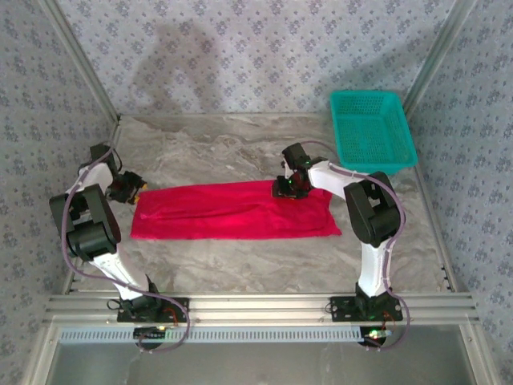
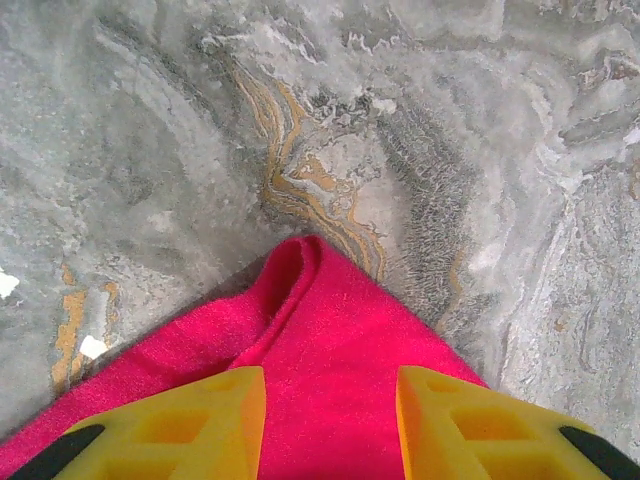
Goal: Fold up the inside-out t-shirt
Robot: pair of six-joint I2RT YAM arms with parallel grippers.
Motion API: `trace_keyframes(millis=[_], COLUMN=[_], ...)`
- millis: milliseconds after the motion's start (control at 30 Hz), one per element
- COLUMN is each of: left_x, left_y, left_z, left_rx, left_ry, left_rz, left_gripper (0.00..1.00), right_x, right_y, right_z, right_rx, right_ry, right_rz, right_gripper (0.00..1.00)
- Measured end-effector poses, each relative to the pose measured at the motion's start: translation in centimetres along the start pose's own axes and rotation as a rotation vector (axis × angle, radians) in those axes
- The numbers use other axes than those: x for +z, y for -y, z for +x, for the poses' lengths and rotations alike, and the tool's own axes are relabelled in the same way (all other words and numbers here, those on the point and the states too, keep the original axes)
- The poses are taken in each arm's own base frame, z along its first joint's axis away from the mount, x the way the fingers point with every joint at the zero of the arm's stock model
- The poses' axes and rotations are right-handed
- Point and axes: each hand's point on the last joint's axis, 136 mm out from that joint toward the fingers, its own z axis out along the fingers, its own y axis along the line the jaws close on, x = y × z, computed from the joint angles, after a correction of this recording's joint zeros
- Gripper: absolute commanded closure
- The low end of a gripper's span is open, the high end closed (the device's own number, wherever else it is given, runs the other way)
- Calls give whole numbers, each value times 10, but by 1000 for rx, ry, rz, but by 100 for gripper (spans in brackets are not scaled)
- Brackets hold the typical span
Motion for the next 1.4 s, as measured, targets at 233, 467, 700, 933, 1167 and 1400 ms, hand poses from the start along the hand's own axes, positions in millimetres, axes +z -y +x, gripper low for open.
trace_keyframes(millis=[233, 467, 700, 933, 1167, 1400], left_x=[6, 17, 28, 26, 11, 3], left_y=[-4, -10, -17, -15, 0, 12], left_z=[2, 5, 7, 5, -3, -1], left_rx=[-4, -12, -14, -13, 1, 25], left_ry=[-16, -41, -66, -61, -38, -34], left_rz=[-18, -39, -64, -65, -44, -33], left_gripper=[62, 63, 91, 100, 100, 90], right_x=[0, 0, 0, -1, -1, -1], right_y=[0, 0, 0, 1, 0, 0], right_z=[0, 0, 0, -1, -1, -1], right_rx=[0, 0, 2, 7, 8, 7], right_ry=[0, 0, 0, -3, -7, -7], right_rz=[0, 0, 0, -9, -15, -15], right_gripper=[54, 54, 54, 54, 55, 55])
